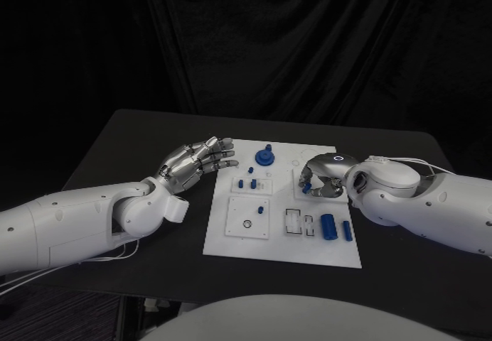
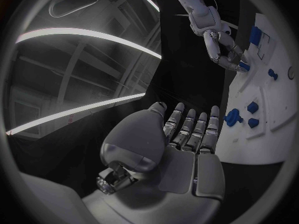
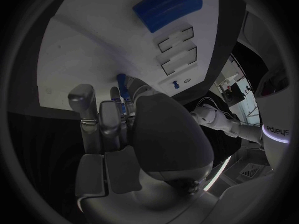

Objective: Assemble the parts on the task board

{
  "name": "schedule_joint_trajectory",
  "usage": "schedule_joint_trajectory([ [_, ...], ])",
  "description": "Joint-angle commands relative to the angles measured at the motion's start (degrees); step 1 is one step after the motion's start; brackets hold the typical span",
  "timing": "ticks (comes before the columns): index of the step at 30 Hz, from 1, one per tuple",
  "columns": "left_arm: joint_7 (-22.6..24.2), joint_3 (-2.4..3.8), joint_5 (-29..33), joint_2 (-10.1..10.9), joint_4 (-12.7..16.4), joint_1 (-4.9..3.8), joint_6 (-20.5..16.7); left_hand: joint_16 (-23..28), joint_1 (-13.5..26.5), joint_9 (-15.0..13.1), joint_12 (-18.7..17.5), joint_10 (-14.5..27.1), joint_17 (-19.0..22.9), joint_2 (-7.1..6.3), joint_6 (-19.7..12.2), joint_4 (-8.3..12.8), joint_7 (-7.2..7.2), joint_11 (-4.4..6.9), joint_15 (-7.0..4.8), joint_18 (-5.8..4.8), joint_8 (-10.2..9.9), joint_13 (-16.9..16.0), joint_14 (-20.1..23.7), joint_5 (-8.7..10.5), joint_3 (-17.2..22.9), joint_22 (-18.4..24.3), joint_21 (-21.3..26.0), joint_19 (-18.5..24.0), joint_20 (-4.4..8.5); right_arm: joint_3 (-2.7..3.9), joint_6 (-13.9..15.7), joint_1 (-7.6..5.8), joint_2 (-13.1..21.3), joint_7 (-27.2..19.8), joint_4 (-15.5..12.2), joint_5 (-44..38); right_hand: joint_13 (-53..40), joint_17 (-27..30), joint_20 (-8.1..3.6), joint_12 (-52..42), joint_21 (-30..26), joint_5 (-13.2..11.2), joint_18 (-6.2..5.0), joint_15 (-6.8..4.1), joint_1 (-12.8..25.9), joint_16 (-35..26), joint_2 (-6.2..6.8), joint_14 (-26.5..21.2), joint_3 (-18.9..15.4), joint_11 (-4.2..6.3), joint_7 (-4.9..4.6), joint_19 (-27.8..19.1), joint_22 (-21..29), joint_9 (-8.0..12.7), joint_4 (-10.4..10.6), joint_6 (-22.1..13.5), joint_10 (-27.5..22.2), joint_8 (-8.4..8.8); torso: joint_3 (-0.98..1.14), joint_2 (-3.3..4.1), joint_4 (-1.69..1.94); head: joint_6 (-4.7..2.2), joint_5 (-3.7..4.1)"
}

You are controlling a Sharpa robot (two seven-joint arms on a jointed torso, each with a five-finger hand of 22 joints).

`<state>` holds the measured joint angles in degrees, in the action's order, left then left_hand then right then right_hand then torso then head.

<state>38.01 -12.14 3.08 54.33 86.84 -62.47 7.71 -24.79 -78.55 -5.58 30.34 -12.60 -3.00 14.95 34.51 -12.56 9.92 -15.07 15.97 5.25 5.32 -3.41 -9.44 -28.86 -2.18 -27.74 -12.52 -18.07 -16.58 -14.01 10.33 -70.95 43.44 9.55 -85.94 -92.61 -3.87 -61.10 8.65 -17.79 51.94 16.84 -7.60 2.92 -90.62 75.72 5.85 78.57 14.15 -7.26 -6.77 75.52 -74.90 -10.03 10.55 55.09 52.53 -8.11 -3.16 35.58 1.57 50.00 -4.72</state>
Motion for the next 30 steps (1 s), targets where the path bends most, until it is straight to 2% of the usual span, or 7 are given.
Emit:
schedule_joint_trajectory([
  [1,0.34,0.04,-0.05,-0.11,0.00,0.15,0.94,-0.20,-0.11,-0.07,0.12,-0.26,-0.03,0.03,0.43,0.06,2.41,-0.06,0.10,-0.84,0.35,-0.05,-0.35,-0.17,0.33,0.06,-0.34,-0.41,0.02,0.04,0.66,0.15,-0.01,1.29,0.08,-1.86,0.10,0.08,-0.44,0.48,0.20,0.26,0.51,-0.55,0.17,0.10,0.07,-0.10,0.70,0.16,-0.25,-0.02,-5.80,-0.34,-0.04,1.22,0.98,-0.66,0.01,0.02,0.03,0.00,-0.09],
  [6,0.23,0.04,-0.05,-0.11,-0.04,0.16,0.92,-0.17,-0.13,-0.06,0.12,-0.27,-0.02,0.02,0.43,0.08,2.45,-0.09,0.11,-0.84,0.34,-0.05,-0.33,-0.19,0.39,0.07,-0.33,-0.41,0.02,0.04,1.35,0.16,-0.12,0.76,0.30,-2.29,0.02,0.35,-0.66,0.64,0.14,-0.08,0.48,-0.80,0.41,-0.06,0.11,-0.19,1.33,0.51,-0.31,-0.08,-5.76,-0.62,-0.02,1.77,2.43,-0.77,0.03,0.00,-0.08,0.00,-0.21],
  [8,0.16,0.04,-0.05,-0.12,-0.05,0.17,0.93,-0.17,-0.13,-0.06,0.12,-0.27,-0.02,0.02,0.43,0.08,2.45,-0.09,0.11,-0.84,0.34,-0.05,-0.33,-0.19,0.39,0.07,-0.33,-0.41,0.02,0.04,1.85,0.16,-0.22,0.34,0.40,-2.36,-0.07,0.86,-0.92,0.61,-0.23,-0.38,0.39,-1.16,0.30,-0.39,-0.03,-0.41,1.92,0.97,-0.50,-0.28,-5.66,-0.97,-0.19,2.58,3.95,-1.10,0.02,-0.02,-0.11,0.00,-0.21],
  [22,-0.15,0.04,-0.05,-0.12,-0.09,0.19,1.00,-0.23,-0.15,-0.07,0.12,-0.28,-0.03,0.02,0.50,0.11,2.47,-0.10,0.11,-0.84,0.36,-0.04,-0.35,-0.22,0.45,0.07,-0.33,-0.41,0.02,0.04,3.61,0.27,-0.24,-0.07,0.41,-4.27,-0.48,2.14,-2.28,0.82,-0.97,-0.46,0.27,-2.62,-0.10,-1.50,0.24,-0.77,3.25,2.71,-0.85,-0.68,-5.48,-2.61,-1.68,5.11,9.58,-2.21,0.00,-0.01,-0.05,0.00,-0.45],
  [30,-0.39,0.04,-0.05,-0.09,-0.11,0.23,1.09,-0.23,-0.17,-0.06,0.09,-0.27,-0.03,0.00,0.44,0.14,2.50,-0.10,0.12,-0.85,0.35,-0.04,-0.34,-0.24,0.50,0.08,-0.33,-0.41,0.01,0.12,6.88,0.24,0.62,-0.98,-1.16,-4.38,-1.03,3.09,-2.88,0.47,-1.15,-0.26,0.25,-3.26,-0.31,-2.33,0.30,-0.94,3.33,3.46,-0.62,-0.68,-5.43,-3.60,-2.71,5.94,12.40,-2.58,0.00,-0.03,0.01,0.00,-0.37],
])
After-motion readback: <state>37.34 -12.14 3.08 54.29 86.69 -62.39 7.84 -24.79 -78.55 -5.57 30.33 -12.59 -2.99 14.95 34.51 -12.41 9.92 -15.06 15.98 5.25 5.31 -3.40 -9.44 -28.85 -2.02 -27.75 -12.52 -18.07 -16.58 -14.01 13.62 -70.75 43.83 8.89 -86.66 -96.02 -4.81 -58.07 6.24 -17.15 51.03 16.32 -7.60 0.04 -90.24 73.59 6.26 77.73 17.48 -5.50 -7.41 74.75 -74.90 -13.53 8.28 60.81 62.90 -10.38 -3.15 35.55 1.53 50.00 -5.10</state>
